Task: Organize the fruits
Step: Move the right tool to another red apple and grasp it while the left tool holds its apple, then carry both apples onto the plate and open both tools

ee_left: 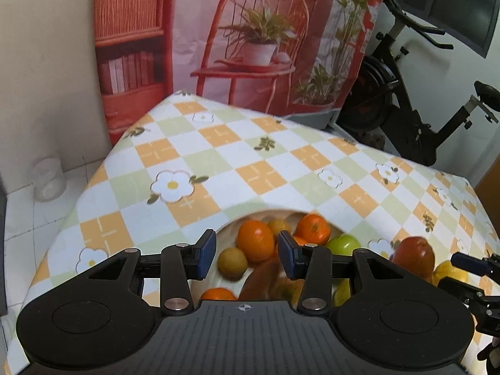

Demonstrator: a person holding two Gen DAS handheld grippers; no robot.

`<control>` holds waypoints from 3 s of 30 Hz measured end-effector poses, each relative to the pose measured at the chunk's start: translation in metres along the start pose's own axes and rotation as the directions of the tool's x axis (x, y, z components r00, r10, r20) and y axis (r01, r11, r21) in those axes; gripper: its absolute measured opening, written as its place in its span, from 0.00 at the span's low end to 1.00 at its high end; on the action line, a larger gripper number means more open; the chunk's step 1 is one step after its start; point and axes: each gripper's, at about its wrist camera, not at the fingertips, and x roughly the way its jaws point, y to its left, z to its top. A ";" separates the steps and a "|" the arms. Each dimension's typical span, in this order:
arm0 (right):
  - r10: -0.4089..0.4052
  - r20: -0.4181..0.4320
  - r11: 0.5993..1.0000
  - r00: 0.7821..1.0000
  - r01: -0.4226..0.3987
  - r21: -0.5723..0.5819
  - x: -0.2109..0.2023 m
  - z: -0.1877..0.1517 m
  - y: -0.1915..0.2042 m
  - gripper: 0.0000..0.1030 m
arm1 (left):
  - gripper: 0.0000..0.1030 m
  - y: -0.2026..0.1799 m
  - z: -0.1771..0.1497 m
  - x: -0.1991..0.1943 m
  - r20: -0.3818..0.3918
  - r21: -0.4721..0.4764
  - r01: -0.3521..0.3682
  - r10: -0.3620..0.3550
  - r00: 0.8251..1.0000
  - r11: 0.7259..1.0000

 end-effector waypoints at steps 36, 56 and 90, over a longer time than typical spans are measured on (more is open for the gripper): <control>0.115 -0.175 0.984 0.978 -0.136 -0.112 0.050 0.015 -0.040 0.55 | 0.38 -0.137 0.009 0.077 -0.283 0.030 0.364 -0.342 0.896 0.931; 0.137 -0.225 0.984 0.965 -0.159 -0.081 0.064 0.014 -0.041 0.56 | 0.32 -0.134 0.006 0.086 -0.293 0.000 0.399 -0.382 0.877 0.917; 0.278 -0.214 0.920 0.936 -0.324 -0.222 0.062 0.048 0.110 0.56 | 0.32 -0.012 0.000 -0.017 -0.146 -0.052 0.343 -0.347 0.926 0.938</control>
